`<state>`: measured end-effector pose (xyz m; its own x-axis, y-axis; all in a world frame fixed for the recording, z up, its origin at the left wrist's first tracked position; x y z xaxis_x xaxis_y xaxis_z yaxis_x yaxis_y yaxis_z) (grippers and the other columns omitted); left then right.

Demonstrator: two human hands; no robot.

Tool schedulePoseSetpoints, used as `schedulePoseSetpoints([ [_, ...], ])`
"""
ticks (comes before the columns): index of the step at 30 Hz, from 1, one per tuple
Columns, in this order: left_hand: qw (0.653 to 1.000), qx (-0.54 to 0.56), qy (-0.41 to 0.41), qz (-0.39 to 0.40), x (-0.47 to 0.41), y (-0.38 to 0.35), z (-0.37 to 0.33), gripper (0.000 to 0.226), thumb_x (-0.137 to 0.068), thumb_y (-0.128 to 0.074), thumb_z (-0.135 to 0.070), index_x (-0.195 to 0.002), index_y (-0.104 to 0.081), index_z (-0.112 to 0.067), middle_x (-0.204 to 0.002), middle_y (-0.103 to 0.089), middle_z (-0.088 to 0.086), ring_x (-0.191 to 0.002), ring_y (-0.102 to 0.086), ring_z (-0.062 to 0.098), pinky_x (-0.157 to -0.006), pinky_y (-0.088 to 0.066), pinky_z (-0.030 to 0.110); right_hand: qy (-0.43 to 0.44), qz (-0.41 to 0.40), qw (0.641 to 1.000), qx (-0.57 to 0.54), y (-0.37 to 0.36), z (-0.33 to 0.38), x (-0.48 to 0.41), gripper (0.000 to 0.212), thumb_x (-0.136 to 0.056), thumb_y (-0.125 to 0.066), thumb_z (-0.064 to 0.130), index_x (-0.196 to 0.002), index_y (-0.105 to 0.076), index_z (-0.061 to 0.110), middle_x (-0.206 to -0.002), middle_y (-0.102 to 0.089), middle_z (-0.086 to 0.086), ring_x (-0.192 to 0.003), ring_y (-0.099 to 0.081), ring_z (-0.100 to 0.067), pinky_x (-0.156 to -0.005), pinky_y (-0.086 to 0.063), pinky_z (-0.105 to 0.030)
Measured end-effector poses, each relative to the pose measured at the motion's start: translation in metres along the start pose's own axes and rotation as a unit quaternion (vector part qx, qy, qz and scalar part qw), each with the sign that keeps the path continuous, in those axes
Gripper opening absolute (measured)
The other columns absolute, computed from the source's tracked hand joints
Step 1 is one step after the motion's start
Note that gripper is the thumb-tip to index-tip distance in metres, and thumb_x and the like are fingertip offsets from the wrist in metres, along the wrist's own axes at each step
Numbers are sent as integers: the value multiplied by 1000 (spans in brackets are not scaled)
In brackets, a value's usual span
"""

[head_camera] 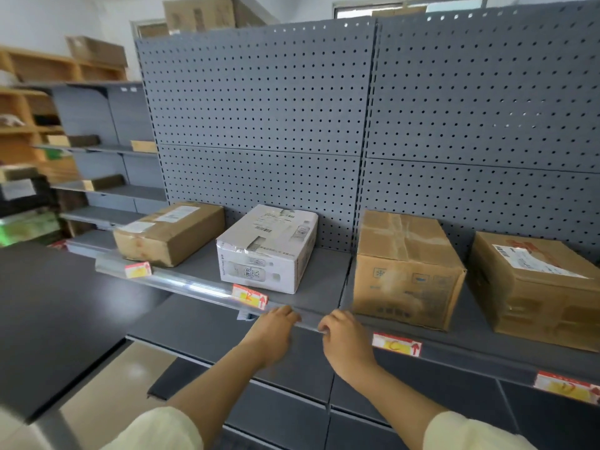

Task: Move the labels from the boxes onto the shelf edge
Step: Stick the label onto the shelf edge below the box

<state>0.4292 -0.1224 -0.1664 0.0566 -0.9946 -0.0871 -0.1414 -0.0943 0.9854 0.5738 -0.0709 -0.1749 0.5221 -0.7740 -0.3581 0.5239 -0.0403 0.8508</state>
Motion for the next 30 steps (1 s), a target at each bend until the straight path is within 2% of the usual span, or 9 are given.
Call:
schedulePoseSetpoints([
  [4, 997, 9, 35, -66, -10, 20, 67, 50, -86, -47, -3, -134, -52, -18, -137, -46, 3, -127, -44, 26, -104, -37, 32, 7, 20, 1000, -2, -29, 35, -30, 26, -89, -48, 2, -100, -67, 15, -109, -60, 0, -108, -53, -21, -88, -47, -34],
  [7, 994, 19, 51, -96, -18, 29, 110, 59, -83, -47, 0, -138, -48, -20, -143, -40, 3, -131, -39, 26, -108, -35, 33, -21, 21, 999, -13, -45, 61, -57, 24, -89, -51, 3, -104, -66, 15, -112, -59, 1, -110, -52, -20, -89, -48, -33],
  [12, 997, 44, 2, -66, -23, 24, 154, 60, -85, -45, 3, -141, -46, -20, -142, -43, 1, -130, -40, 24, -107, -34, 28, -63, -5, 998, -18, -65, 100, -87, 22, -90, -53, 7, -106, -66, 16, -114, -58, 0, -107, -55, -20, -86, -50, -34],
  [17, 993, 76, -61, -59, -25, 22, 169, 61, -87, -44, 5, -144, -40, -17, -142, -43, 1, -134, -39, 22, -108, -37, 29, -102, -31, 994, -14, -83, 117, -90, 24, -94, -49, 6, -110, -64, 15, -117, -54, 1, -105, -54, -18, -86, -49, -30],
  [20, 993, 73, -80, -57, -22, 20, 173, 59, -86, -45, 7, -141, -44, -14, -142, -43, 2, -132, -39, 22, -105, -41, 30, -109, -39, 993, -7, -86, 120, -90, 24, -93, -49, 5, -110, -64, 14, -116, -54, 1, -103, -55, -18, -84, -50, -30],
  [26, 988, 66, -104, -93, -13, 18, 176, 65, -82, -48, 10, -142, -46, -13, -142, -41, 4, -132, -38, 24, -109, -35, 28, -89, -32, 995, 35, -83, 124, -86, 23, -93, -52, 5, -111, -64, 12, -116, -54, 0, -101, -57, -20, -82, -51, -32],
  [30, 990, 17, -113, -78, -4, 14, 174, 67, -84, -48, 7, -148, -39, -12, -146, -38, 6, -133, -39, 27, -110, -34, 31, -73, -30, 995, 56, -83, 124, -84, 22, -91, -54, 4, -109, -64, 11, -114, -53, 0, -97, -56, -19, -75, -50, -28],
])
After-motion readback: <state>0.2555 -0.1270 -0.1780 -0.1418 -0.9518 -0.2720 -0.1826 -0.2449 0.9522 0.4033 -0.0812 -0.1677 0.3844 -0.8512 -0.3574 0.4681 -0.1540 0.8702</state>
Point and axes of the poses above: each hand's wrist, its own x-axis away from the middle knuckle, its own y-axis out of the back of the hand, z = x × y, the point moved 4 cm from there along -x, towards the middle knuckle
